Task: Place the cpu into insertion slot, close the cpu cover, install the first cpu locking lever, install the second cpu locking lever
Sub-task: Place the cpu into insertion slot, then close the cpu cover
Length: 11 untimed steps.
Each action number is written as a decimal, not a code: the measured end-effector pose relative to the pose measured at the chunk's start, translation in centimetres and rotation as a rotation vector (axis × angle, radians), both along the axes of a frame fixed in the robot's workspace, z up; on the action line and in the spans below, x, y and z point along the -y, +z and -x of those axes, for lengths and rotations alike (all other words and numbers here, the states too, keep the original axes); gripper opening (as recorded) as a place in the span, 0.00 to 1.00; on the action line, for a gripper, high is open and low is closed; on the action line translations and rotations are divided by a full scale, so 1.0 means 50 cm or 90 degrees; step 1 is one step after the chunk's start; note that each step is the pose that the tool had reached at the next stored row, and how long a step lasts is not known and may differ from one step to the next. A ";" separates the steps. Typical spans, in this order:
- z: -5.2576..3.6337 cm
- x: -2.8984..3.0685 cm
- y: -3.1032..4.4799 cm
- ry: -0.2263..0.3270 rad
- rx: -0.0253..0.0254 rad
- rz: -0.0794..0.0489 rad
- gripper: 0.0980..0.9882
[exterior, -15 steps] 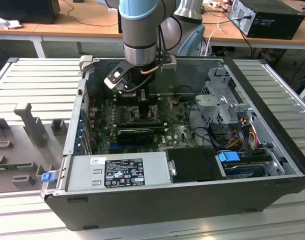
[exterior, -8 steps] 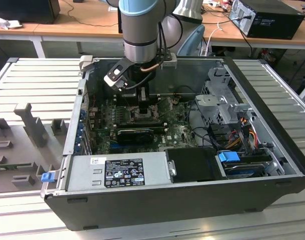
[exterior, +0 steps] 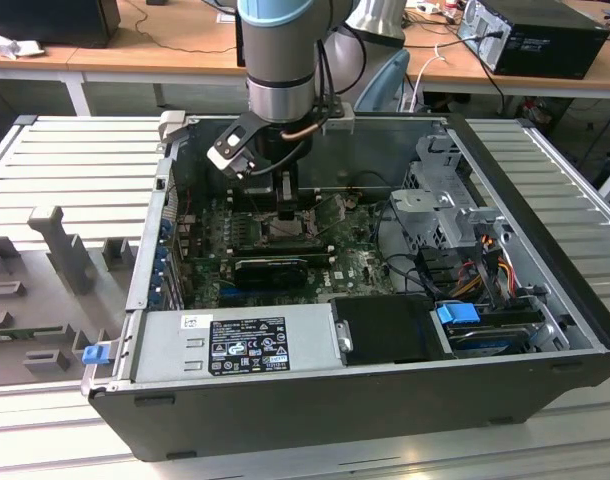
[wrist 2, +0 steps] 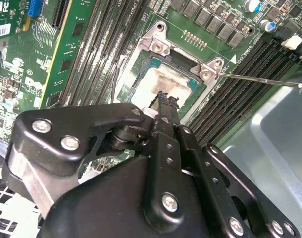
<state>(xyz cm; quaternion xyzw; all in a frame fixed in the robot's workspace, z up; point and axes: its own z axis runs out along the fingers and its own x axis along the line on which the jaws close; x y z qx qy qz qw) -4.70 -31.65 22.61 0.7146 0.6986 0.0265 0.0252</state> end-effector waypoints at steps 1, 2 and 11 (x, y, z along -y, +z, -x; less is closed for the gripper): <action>0.000 0.000 0.001 0.000 0.0000 0.000 0.01; 0.000 0.000 0.003 0.000 0.0000 0.000 0.01; -0.002 0.001 0.016 0.000 -0.0001 0.000 0.01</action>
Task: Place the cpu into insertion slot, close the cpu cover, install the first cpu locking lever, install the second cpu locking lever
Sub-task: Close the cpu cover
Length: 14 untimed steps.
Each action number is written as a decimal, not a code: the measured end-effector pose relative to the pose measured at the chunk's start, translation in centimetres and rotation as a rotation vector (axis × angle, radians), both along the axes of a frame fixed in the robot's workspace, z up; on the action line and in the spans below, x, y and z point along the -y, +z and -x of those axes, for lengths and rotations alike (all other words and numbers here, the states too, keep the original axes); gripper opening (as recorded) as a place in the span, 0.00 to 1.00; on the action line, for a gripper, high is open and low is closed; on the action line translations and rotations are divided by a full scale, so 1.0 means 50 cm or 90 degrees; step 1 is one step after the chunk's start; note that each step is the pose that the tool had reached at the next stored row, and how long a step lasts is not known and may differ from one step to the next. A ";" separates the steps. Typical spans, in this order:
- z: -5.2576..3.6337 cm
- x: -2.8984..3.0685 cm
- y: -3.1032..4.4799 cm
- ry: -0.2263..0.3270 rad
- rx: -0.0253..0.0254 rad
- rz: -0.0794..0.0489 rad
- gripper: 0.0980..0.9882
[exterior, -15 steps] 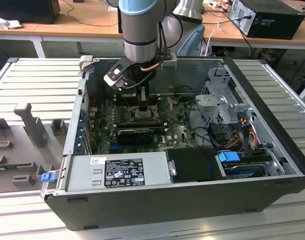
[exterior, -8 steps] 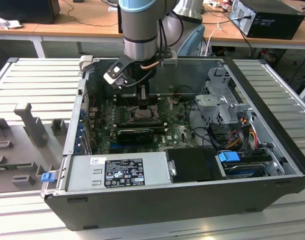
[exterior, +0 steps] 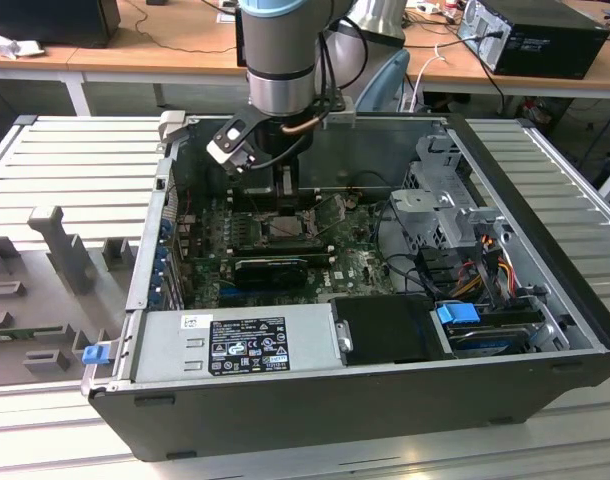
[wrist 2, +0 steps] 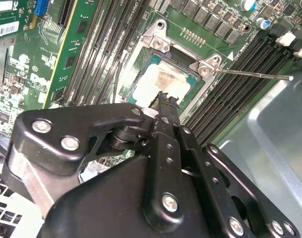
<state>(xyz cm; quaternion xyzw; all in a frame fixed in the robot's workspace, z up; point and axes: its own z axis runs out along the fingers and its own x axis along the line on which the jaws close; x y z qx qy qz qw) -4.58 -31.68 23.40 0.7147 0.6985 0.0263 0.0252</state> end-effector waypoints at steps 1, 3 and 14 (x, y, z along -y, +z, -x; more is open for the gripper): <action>-0.004 0.001 0.000 0.000 -0.0006 0.000 0.01; -0.024 0.005 0.000 0.000 -0.0036 -0.003 0.01; -0.033 -0.002 0.039 0.000 -0.0036 -0.003 0.01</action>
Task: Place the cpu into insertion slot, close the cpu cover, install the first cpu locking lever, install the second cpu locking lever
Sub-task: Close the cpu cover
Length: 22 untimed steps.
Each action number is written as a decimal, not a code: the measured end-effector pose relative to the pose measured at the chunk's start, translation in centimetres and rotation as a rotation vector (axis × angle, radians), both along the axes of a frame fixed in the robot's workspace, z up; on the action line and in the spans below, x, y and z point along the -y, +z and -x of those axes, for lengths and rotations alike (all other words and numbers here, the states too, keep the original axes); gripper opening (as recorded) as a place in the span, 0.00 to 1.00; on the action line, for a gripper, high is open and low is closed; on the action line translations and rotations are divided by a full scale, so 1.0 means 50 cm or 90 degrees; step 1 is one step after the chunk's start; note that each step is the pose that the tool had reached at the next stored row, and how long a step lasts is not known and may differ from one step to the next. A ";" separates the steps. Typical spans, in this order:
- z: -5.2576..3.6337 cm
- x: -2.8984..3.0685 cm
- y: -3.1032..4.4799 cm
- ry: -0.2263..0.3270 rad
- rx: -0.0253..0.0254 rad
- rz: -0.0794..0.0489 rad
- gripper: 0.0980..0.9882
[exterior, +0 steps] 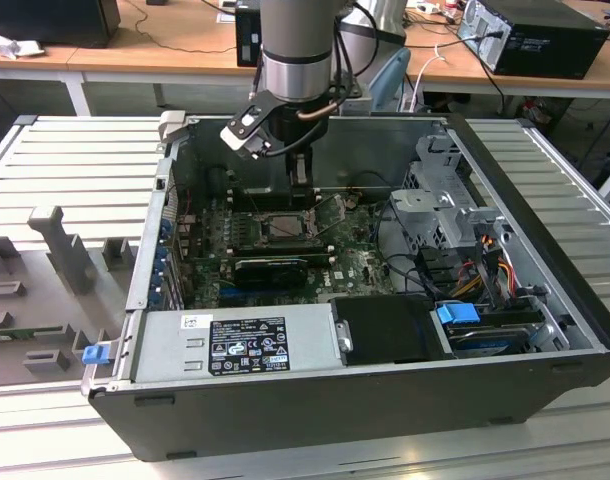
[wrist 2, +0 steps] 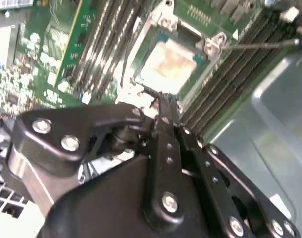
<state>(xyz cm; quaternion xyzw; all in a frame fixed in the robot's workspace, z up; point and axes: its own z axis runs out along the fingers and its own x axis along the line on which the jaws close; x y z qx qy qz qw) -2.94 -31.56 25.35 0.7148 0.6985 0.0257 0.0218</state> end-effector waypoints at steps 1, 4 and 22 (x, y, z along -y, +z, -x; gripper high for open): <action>0.000 -0.001 0.009 0.000 0.0000 0.000 0.01; -0.009 -0.001 0.013 0.000 0.0000 0.000 0.01; -0.098 -0.003 0.025 0.001 -0.0001 0.000 0.01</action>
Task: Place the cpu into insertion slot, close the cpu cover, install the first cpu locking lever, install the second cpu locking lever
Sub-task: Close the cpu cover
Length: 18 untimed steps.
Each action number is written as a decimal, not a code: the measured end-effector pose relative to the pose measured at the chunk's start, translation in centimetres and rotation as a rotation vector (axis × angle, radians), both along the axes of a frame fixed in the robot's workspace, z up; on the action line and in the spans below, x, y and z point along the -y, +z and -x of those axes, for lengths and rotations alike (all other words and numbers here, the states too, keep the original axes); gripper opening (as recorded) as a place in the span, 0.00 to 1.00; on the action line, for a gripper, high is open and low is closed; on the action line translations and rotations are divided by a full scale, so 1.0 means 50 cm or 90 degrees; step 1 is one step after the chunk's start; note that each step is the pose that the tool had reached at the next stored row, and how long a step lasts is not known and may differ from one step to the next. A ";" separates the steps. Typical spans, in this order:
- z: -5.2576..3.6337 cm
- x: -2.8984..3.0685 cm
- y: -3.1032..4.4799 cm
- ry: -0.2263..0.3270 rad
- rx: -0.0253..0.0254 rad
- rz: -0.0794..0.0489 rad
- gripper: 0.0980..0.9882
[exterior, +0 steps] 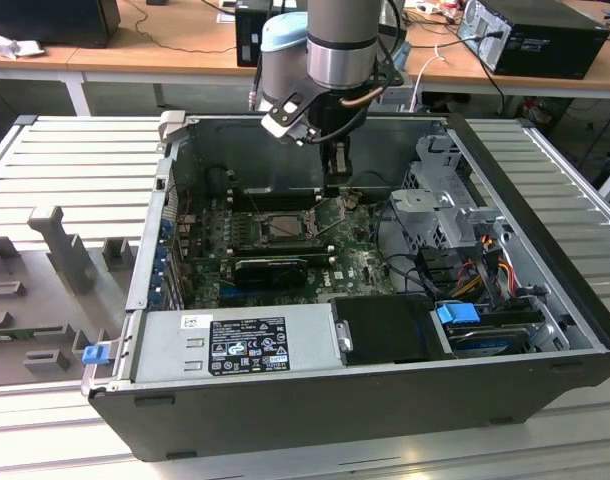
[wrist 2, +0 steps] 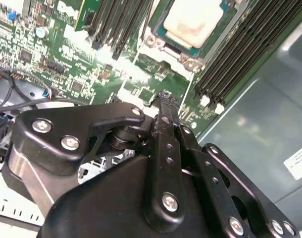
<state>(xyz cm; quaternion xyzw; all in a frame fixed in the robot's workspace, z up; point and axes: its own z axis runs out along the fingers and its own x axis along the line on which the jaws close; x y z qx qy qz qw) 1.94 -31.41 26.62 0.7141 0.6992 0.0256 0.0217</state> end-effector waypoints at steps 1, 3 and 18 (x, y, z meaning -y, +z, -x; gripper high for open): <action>-0.003 0.000 0.000 0.000 0.0000 0.000 0.01; -0.014 0.001 -0.001 0.000 -0.0017 0.000 0.01; -0.087 0.002 -0.032 0.002 -0.0053 0.000 0.01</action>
